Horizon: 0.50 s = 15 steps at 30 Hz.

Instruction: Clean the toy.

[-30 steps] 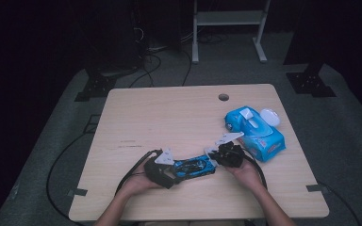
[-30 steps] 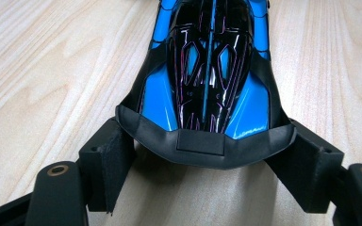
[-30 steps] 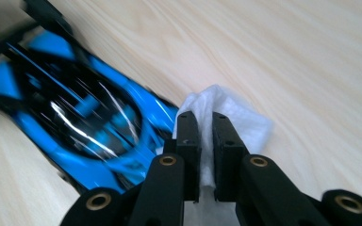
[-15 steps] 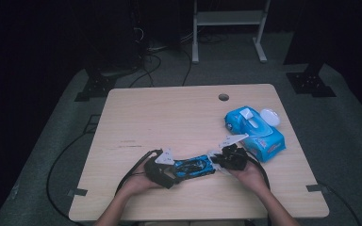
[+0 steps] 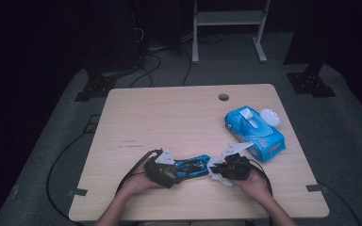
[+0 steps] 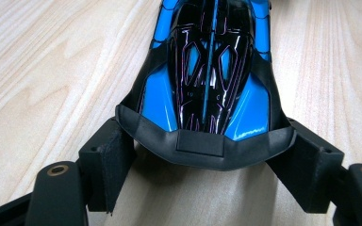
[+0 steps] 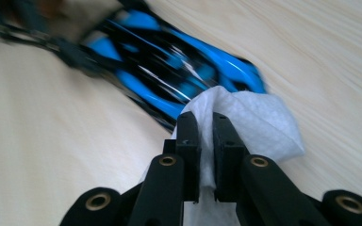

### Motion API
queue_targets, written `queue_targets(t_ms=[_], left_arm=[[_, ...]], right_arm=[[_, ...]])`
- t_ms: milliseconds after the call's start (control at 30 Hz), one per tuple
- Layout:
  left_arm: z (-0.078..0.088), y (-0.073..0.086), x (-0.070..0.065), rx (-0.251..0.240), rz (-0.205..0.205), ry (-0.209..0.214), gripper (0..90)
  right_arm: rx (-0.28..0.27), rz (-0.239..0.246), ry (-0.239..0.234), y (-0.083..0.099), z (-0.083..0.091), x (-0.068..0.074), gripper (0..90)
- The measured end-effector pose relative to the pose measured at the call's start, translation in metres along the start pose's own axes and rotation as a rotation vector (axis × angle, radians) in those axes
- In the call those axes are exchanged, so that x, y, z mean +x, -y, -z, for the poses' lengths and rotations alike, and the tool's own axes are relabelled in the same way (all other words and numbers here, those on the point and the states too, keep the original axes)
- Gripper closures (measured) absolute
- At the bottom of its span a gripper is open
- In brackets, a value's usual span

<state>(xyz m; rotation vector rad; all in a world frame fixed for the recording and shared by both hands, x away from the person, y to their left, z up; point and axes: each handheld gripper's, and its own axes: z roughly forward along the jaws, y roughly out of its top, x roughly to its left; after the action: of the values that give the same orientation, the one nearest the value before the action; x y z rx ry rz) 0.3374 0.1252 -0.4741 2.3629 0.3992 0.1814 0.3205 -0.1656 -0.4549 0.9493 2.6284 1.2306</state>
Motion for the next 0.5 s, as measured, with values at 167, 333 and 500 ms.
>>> queue_targets(t_ms=[167,333,500], left_arm=[[0.001,0.000,-0.001,0.005,-0.007,-0.006,26.0],[0.000,0.000,0.000,0.000,-0.002,-0.002,26.0],[0.000,0.001,0.000,-0.002,-0.001,0.001,26.0]], right_arm=[[0.010,0.035,-0.013,-0.005,-0.004,0.005,82.7],[0.040,-0.018,0.058,0.005,0.000,-0.012,82.7],[0.005,0.023,0.036,-0.005,-0.004,0.000,82.7]])
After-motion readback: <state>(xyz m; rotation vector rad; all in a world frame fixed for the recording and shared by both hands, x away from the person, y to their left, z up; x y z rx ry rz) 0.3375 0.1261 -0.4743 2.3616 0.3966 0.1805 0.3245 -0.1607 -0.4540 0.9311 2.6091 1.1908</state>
